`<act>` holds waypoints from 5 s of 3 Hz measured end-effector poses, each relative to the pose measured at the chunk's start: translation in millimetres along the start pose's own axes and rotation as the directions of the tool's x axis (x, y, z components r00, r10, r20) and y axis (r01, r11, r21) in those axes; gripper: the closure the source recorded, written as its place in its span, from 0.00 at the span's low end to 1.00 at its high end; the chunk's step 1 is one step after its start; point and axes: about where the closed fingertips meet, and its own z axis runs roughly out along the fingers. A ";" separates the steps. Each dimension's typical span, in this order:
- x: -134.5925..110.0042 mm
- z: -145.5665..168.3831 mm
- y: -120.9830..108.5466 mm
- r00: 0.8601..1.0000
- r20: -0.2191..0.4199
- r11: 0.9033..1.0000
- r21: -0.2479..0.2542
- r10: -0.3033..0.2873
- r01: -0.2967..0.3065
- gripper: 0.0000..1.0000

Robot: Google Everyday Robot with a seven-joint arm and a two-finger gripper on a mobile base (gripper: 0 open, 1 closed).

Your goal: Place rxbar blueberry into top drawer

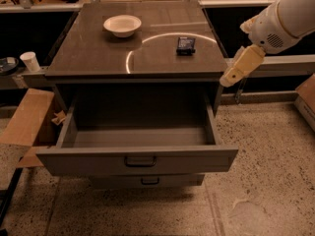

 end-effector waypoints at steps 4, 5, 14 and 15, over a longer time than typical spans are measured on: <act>-27.6 106.2 -88.3 0.934 0.313 0.982 0.028 0.169 -0.187 0.00; -35.8 141.8 -108.6 0.902 0.368 0.971 -0.009 0.225 -0.238 0.00; -87.1 232.8 -153.8 0.855 0.405 0.934 0.004 0.325 -0.357 0.89; -103.4 198.0 -140.7 0.847 0.474 0.960 0.013 0.241 -0.280 1.00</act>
Offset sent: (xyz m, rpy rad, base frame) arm 0.0742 -0.0108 -0.0285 0.2036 -0.1131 -0.1687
